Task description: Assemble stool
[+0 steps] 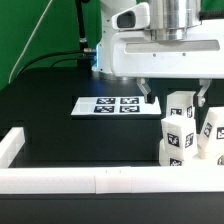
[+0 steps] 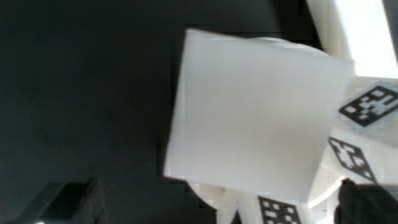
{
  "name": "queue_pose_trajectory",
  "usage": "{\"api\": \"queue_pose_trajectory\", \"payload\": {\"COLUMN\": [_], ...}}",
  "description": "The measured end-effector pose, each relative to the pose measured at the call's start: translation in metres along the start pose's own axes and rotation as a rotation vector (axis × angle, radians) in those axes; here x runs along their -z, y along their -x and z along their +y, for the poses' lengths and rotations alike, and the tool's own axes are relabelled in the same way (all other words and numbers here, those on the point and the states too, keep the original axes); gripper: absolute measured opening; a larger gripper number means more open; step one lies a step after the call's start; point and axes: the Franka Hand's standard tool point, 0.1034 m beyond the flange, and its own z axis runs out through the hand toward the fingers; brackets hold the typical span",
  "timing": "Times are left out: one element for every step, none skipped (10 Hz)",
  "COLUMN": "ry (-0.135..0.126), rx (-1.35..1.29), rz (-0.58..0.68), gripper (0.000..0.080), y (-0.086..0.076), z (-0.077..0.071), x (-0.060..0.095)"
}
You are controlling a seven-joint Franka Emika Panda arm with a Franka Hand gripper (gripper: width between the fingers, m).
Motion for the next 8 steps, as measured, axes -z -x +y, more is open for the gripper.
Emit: {"api": "queue_pose_trajectory", "payload": {"ry": [0.000,0.000,0.000,0.001,-0.001,-0.003,-0.003,-0.003], "rx": [0.000,-0.001,-0.051,-0.082,-0.096,-0.109,-0.115,-0.123], "rz": [0.000,0.000,0.001,0.004,0.004,0.004,0.004,0.003], "gripper": [0.0649,0.0649,0.0649,0.0649,0.0649,0.0649,0.0649,0.0649], "y": [0.0000,0.0002,0.0042,0.0093,0.0096,0.0076,0.0083,0.0084], "z": [-0.0001,-0.0001,-0.0016,-0.0033,-0.0023,0.0008,-0.0002,-0.0001], "x": [0.0000,-0.0001,-0.0021,-0.0050,-0.0063,-0.0069,-0.0071,-0.0072]}}
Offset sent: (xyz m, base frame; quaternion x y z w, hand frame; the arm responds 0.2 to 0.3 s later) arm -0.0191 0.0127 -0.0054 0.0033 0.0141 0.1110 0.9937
